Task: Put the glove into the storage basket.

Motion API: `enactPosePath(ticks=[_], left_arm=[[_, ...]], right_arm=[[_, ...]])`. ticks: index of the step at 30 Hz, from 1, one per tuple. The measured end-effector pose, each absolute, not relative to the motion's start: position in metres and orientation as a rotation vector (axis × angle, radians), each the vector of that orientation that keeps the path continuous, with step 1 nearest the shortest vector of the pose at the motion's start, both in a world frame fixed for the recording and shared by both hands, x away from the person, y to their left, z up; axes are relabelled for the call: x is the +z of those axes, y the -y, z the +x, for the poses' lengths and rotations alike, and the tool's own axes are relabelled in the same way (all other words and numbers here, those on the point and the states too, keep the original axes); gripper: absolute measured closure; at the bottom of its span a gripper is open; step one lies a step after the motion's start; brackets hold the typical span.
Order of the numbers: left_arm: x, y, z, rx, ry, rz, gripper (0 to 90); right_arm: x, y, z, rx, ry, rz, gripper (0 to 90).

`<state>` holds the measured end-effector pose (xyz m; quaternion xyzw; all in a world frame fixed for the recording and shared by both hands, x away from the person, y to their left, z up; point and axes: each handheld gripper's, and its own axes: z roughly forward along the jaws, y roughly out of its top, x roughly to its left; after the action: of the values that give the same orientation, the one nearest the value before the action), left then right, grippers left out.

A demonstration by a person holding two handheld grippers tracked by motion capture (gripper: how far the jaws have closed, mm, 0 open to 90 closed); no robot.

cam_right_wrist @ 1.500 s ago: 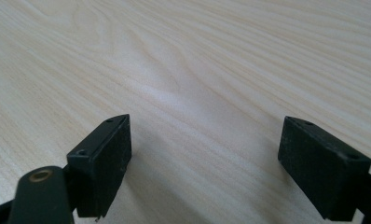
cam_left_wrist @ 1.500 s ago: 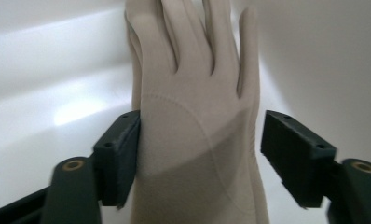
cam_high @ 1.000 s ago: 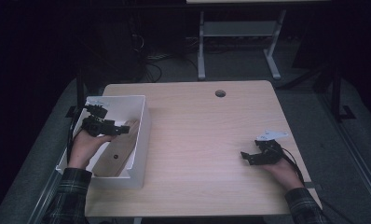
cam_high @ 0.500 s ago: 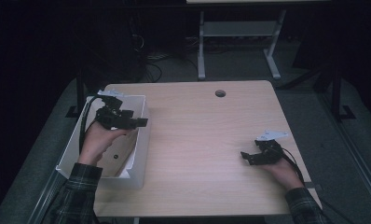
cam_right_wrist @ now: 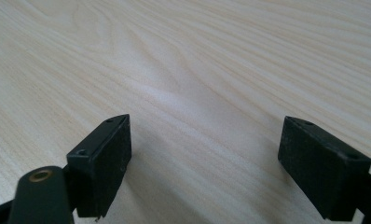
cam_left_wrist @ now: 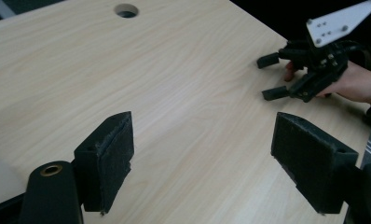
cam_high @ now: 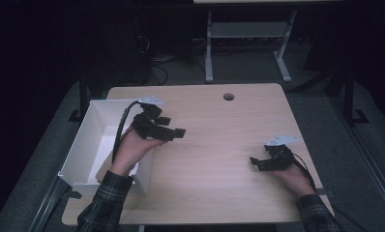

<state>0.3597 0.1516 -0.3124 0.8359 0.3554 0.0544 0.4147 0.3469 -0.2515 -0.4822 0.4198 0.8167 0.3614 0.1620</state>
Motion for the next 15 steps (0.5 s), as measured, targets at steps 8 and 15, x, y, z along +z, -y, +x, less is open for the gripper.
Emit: enactPosePath(ticks=[8, 15], left_arm=[[-0.337, -0.106, 0.354, 0.122, -0.843, 2.171, 20.6], [-0.364, -0.083, 0.348, 0.106, -0.815, 2.219, 20.6]], right_arm=[[-0.482, 0.252, 0.347, 1.032, -2.331, 1.196, 16.8], [-0.482, 0.251, 0.347, 1.033, -2.331, 1.197, 16.8]])
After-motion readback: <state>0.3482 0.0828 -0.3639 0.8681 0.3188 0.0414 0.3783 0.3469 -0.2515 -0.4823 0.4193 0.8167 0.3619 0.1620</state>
